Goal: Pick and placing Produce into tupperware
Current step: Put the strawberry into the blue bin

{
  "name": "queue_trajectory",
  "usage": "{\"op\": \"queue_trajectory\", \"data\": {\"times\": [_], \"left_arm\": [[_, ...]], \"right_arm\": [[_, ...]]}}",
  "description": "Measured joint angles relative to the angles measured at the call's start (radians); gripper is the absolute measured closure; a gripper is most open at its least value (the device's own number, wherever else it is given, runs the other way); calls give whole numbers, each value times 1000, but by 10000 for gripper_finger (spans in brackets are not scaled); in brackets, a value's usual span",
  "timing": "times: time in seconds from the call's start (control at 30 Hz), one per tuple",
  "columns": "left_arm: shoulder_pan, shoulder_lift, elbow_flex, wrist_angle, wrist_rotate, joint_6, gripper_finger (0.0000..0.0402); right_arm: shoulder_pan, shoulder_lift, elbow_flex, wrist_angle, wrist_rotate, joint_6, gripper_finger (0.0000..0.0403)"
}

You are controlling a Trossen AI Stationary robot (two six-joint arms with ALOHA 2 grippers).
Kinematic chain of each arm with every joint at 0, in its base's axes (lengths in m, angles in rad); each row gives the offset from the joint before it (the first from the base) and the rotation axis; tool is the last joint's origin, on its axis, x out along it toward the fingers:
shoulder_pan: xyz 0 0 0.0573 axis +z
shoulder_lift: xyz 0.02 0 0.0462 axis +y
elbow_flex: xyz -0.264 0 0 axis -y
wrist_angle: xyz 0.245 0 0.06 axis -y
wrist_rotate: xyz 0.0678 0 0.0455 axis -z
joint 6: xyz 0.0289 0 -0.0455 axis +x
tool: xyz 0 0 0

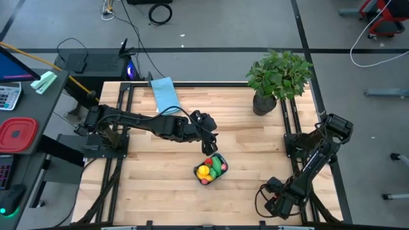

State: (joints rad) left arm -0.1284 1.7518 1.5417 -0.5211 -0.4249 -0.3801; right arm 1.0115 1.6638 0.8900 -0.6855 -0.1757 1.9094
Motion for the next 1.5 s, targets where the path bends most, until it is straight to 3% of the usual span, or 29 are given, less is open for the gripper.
{"op": "queue_trajectory", "data": {"times": [0.13,0.33,0.6,0.83,1.0,1.3,1.5], "left_arm": [[0,0,0,0,13,33,268],[0,1,109,-46,158,112,263],[3,1,494,-304,176,142,267],[11,-2,813,-407,176,142,267],[34,-89,777,-322,181,138,262],[66,-129,776,-378,173,129,273],[67,-118,776,-485,172,131,269]], "right_arm": [[0,0,-3,3,-23,0,184],[0,0,-3,4,-36,-1,206],[-23,-2,14,29,-25,-18,198],[-105,-3,88,29,76,-165,201],[-213,-3,170,30,219,-349,198],[-474,-5,353,35,516,-836,199],[-584,-5,352,120,563,-1001,199]]}}
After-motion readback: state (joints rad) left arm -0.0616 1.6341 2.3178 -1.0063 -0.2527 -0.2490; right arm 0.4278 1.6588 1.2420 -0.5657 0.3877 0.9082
